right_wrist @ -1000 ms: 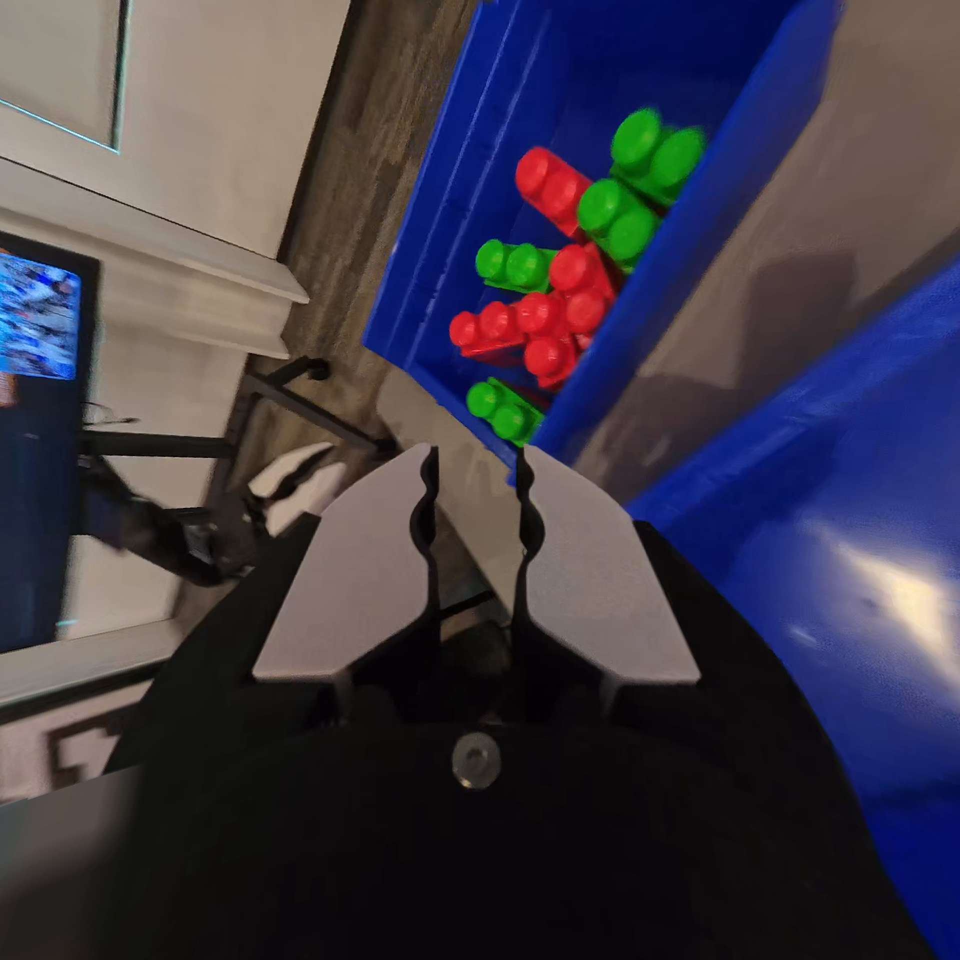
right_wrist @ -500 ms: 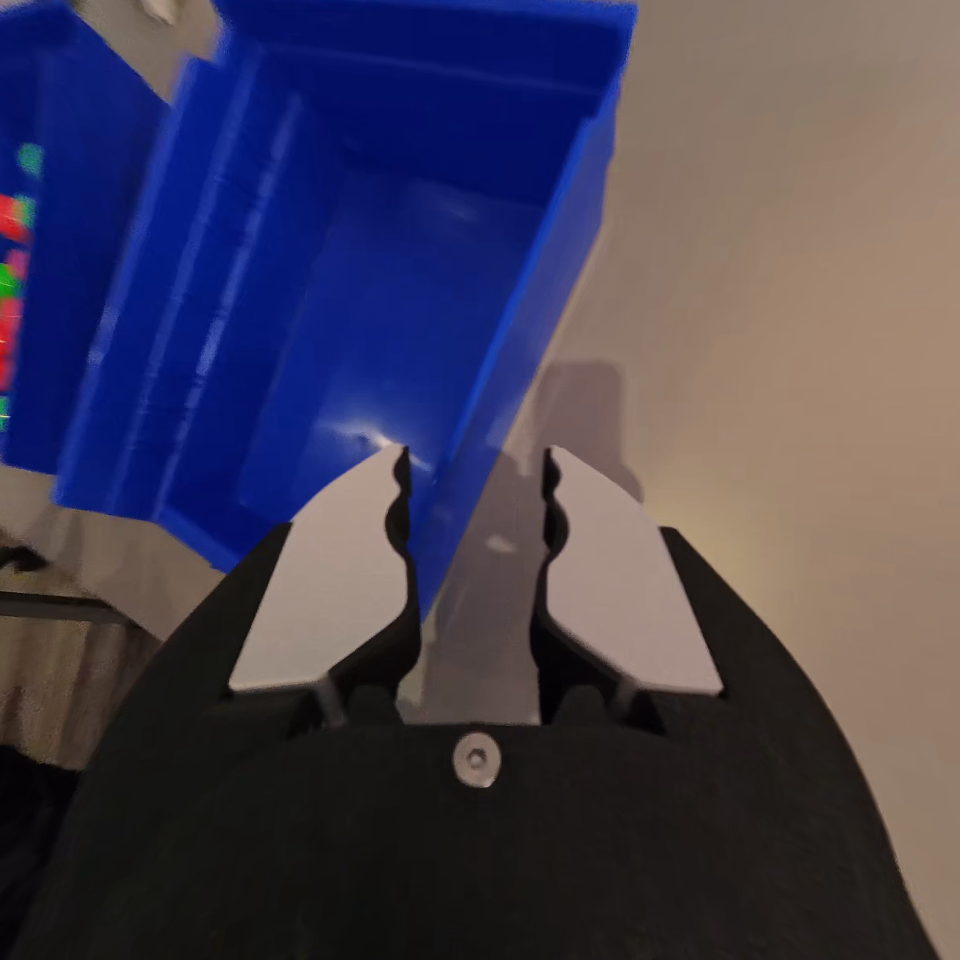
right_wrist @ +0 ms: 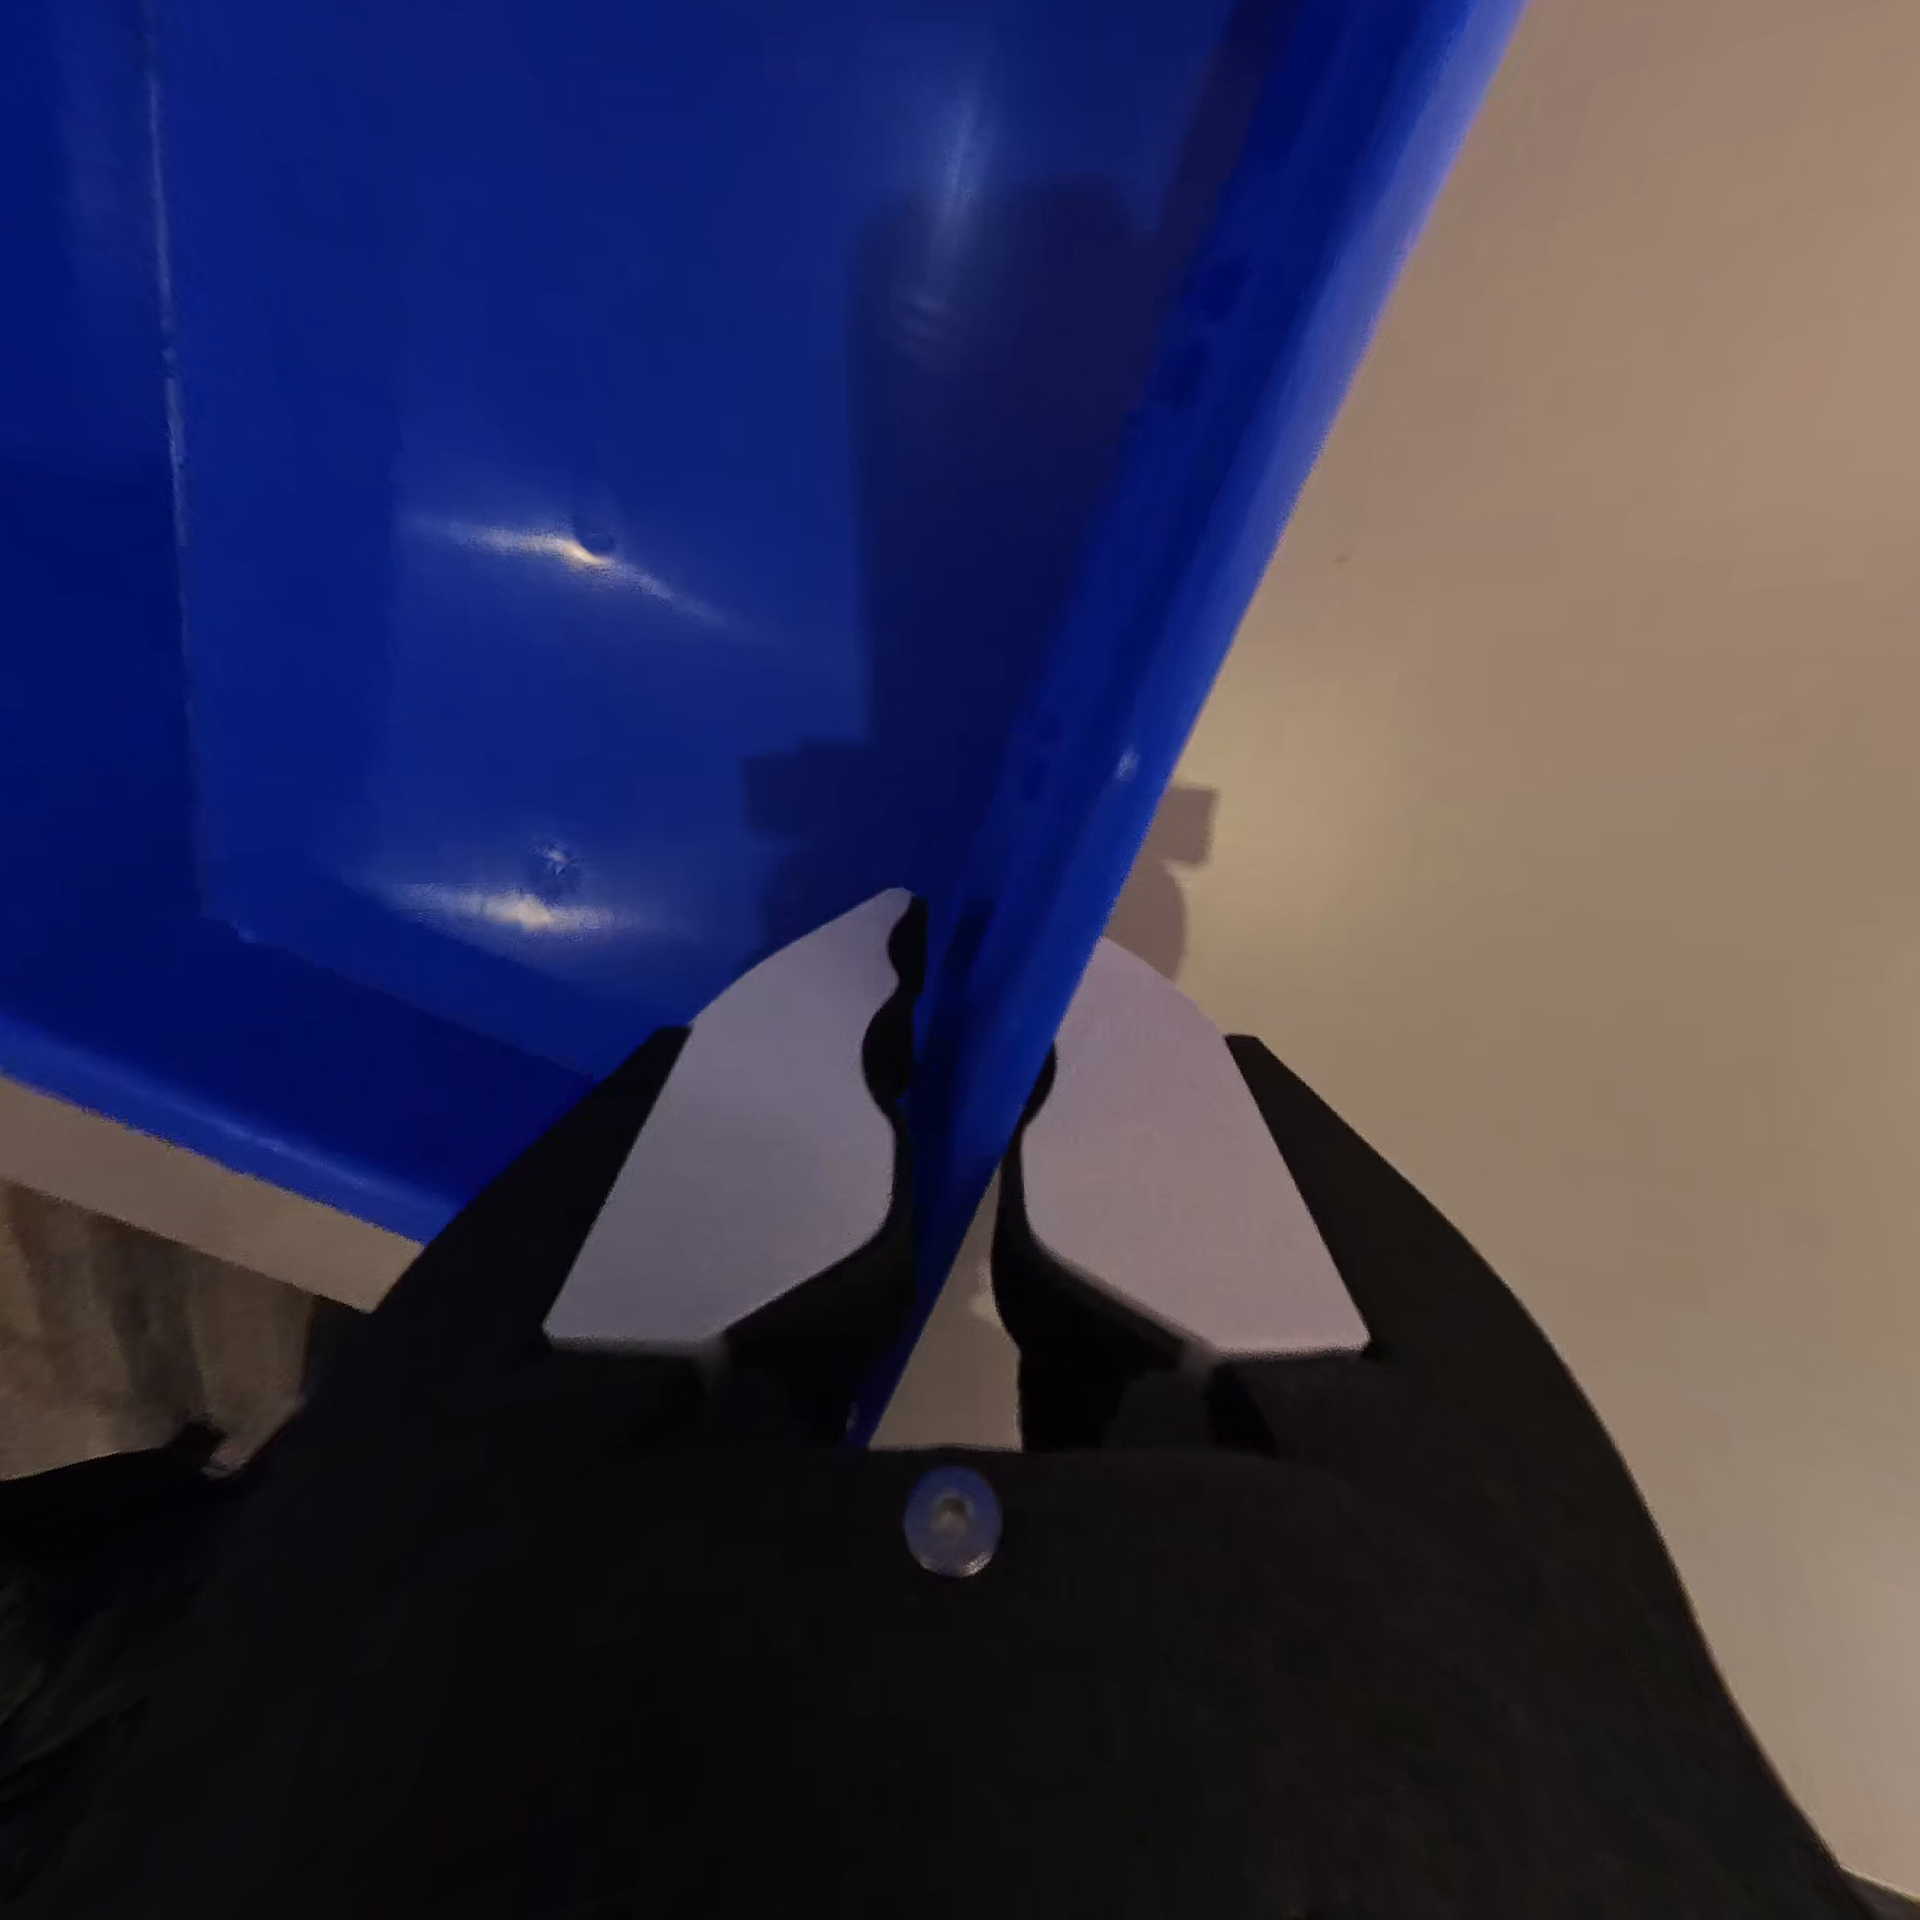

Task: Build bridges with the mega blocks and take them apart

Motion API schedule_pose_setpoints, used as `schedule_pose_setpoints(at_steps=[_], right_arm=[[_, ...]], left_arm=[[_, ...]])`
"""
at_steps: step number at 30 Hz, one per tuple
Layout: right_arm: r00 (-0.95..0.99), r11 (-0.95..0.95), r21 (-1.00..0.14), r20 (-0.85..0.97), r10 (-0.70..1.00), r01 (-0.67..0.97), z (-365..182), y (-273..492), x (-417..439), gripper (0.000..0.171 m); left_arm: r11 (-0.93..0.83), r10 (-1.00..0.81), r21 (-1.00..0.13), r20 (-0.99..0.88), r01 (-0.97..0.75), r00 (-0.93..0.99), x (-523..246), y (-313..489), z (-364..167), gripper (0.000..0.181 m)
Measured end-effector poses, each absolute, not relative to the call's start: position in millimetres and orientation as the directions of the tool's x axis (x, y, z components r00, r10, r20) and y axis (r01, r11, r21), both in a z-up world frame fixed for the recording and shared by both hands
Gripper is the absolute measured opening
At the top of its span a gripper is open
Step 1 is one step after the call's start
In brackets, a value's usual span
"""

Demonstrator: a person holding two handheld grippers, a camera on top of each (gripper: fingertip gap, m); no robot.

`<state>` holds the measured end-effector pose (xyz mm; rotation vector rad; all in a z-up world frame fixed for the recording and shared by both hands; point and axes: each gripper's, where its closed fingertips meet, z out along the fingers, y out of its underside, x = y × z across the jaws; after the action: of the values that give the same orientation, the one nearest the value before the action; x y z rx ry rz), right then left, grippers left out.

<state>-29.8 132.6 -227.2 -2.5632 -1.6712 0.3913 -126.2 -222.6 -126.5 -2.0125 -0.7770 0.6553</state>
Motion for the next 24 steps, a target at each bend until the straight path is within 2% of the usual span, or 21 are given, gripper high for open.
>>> schedule_pose_setpoints(at_steps=[4, 11, 24], right_arm=[[0.375, -0.409, -0.169, -0.199, 0.905, 0.897, -228.2, 148.9, -13.6, 0.005], [0.366, -0.397, -0.119, -0.218, 0.905, 0.91, -224.3, 202.2, 48.2, 0.005], [0.582, -0.596, -0.103, -0.139, 0.801, 0.796, -213.8, 390.6, 237.9, 0.005]], left_arm=[[-0.451, 0.72, -0.853, -0.172, 0.264, 0.673, -124.0, -210.4, -122.5, 0.022], [-0.485, 0.697, -0.837, -0.194, 0.254, 0.69, -121.9, -177.6, -125.0, 0.021], [-0.532, 0.675, -0.818, -0.254, 0.218, 0.692, -111.2, -126.9, -123.3, 0.021]])
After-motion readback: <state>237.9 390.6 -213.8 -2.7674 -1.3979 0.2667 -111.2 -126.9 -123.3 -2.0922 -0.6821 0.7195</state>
